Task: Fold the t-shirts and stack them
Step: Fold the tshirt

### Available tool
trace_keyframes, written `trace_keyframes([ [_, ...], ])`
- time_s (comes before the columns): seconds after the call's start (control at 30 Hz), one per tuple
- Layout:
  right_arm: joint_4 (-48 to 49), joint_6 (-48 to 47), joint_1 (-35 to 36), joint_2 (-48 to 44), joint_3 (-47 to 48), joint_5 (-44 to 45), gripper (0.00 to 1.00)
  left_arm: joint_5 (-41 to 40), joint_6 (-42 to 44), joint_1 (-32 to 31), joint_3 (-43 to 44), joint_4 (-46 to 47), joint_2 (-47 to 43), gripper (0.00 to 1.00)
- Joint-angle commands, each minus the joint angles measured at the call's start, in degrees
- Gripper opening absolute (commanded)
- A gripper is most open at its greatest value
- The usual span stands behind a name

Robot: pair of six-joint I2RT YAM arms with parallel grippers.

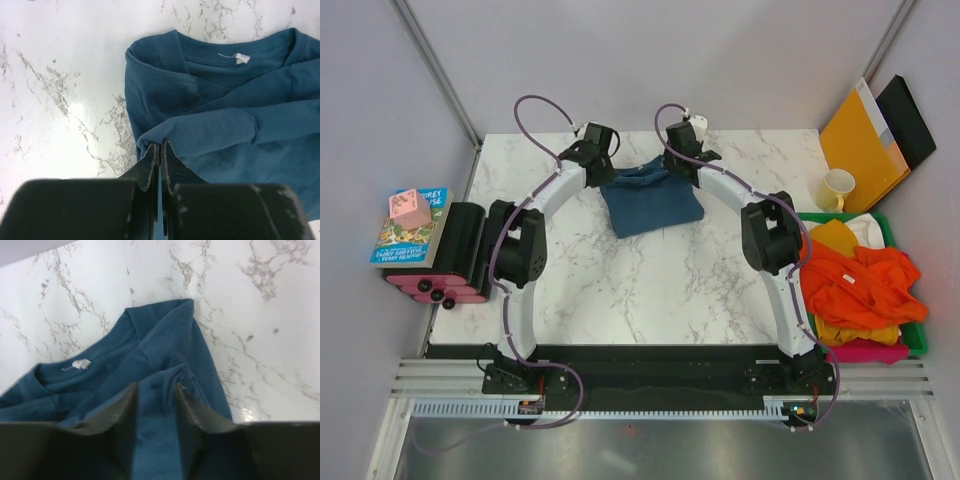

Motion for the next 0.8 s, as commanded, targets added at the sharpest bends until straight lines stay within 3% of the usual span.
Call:
trace_keyframes([
  [0.0,3.87,-1.2,-1.17,2.8,1.41,-7.51,0.8,0.99,-0.71,1.37,2.57,-1.06,2.66,0.02],
  [0.03,3.96,-1.99,-1.08,2.81,1.32,-7.35,0.85,1.42,-0.8,1.55,2.74,-1.06,2.93,0.02],
  [0.1,4.66,-2.26,-1.17,2.11,0.45,-7.34,0.97,1.6,-0.98,1.9,2.65,-1.33,3.28,0.16],
  [0.13,4.75,-2.52,-1.26,1.32,0.35,-7.08,0.98,0.82,-1.24,2.07,2.48,-1.41,3.11,0.26],
  [0.17,5.01,-2.52,-1.17,0.62,0.0,-7.17,0.98,0.38,-1.5,2.08,2.3,-1.42,2.76,0.44],
  [0.33,5.54,-3.22,0.49,-6.4,-5.09,-5.16,0.98,-0.51,-2.21,1.9,0.73,-1.06,-1.71,0.77],
  [0.4,5.98,-3.14,1.37,-8.7,-8.94,-4.71,0.98,-0.07,-2.3,1.38,-0.07,-0.45,-3.39,0.83],
  [0.53,7.91,-2.26,3.22,-14.49,-16.77,-4.36,0.98,2.83,-1.51,-0.91,-2.79,0.61,-6.21,0.81],
  [0.63,10.37,-1.29,3.4,-15.74,-22.84,-4.88,0.79,4.06,-0.8,-3.63,-5.25,2.27,-7.0,0.76],
  [0.67,9.94,-0.94,3.31,-15.39,-23.29,-4.71,0.53,4.67,-0.98,-4.25,-5.69,2.71,-6.22,0.74],
  [0.77,8.1,-0.24,3.31,-12.58,-23.38,-4.53,0.12,9.33,-1.16,-5.13,-5.61,3.16,-3.76,0.52],
])
